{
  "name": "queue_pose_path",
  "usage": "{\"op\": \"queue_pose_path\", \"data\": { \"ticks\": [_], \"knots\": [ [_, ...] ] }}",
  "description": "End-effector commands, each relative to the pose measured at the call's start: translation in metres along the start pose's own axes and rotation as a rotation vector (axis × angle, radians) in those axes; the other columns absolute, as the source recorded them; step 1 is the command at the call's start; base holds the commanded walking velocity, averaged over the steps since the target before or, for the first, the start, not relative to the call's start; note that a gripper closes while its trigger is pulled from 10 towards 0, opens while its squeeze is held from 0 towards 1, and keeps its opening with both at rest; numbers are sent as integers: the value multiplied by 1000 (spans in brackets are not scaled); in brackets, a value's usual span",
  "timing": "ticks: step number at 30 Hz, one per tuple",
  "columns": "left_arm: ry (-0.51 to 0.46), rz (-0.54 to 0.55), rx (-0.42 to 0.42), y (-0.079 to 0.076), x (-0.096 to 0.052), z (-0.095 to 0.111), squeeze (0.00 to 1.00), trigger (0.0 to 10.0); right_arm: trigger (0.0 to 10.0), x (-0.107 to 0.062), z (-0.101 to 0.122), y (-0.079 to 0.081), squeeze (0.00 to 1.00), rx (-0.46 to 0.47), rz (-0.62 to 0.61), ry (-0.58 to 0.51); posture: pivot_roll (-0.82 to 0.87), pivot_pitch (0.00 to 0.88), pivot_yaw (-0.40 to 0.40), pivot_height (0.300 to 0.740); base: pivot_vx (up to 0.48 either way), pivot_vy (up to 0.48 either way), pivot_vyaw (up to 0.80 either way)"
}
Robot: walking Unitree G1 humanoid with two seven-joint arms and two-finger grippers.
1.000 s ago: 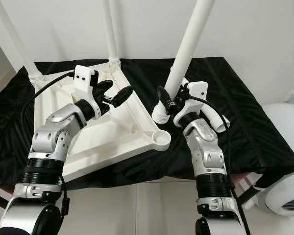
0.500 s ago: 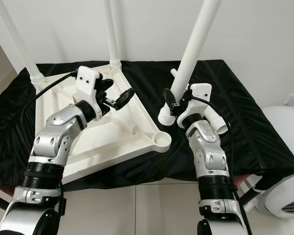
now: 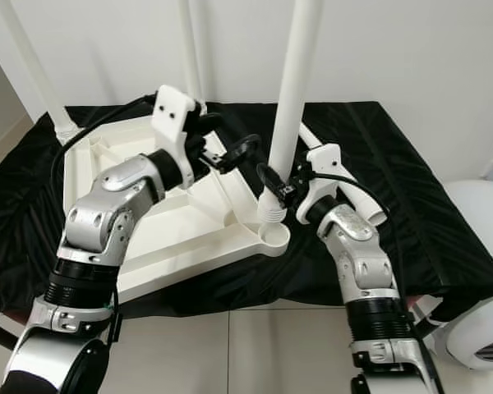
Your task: Building children table
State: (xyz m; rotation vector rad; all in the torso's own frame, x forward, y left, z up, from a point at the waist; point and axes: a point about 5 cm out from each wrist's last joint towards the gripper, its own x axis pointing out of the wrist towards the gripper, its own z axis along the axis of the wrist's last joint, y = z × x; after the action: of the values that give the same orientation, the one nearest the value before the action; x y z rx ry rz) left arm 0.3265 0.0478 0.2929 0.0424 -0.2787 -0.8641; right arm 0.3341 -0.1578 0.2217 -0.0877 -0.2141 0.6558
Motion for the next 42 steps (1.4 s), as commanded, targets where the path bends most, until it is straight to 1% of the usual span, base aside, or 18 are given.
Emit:
{"op": "queue_pose_path", "data": {
  "ticks": [1,3,7,9,12,14,18,26,30,38,39,42],
  "knots": [
    [7,-102,-5,-8,1,3,0,10000,10000,2,4,3,0,-15,64,1,-44,19,24,740,0,0,0],
    [11,-129,-23,-10,3,6,0,10000,10000,2,6,3,0,-33,107,13,-49,22,29,740,0,0,0],
    [16,-136,-30,-11,3,7,0,10000,10000,2,6,2,0,-38,123,18,-49,22,29,740,0,0,0],
    [18,-160,-48,-11,5,11,0,10000,10000,4,9,3,0,-59,154,13,-51,21,31,740,0,0,0],
    [5,-196,-126,-11,8,19,0,10000,10000,6,13,5,0,-80,191,7,-57,19,32,740,0,0,0],
    [0,-205,-141,-11,9,21,0,10000,10000,6,14,5,0,-85,196,7,-57,19,32,740,0,0,0],
    [-30,-237,-224,-11,14,32,0,10000,10000,8,15,5,0,-100,214,10,-56,21,33,740,0,0,0],
    [-43,-236,-246,-8,19,37,0,10000,10000,10,15,9,0,-100,223,5,-59,25,37,740,0,0,0],
    [-39,-247,-265,-11,21,38,0,10000,10000,10,14,11,0,-100,235,3,-62,29,38,740,0,0,0],
    [-38,-250,-274,-11,23,40,0,10000,10000,10,15,13,0,-100,243,-2,-63,33,41,740,0,0,0],
    [-39,-250,-282,-11,24,40,0,0,10000,10,16,13,0,-101,242,-3,-64,37,41,740,0,0,0],
    [-42,-254,-291,-11,24,40,0,0,10000,10,16,13,0,-103,243,-4,-64,38,41,740,0,0,0]
  ]
}}
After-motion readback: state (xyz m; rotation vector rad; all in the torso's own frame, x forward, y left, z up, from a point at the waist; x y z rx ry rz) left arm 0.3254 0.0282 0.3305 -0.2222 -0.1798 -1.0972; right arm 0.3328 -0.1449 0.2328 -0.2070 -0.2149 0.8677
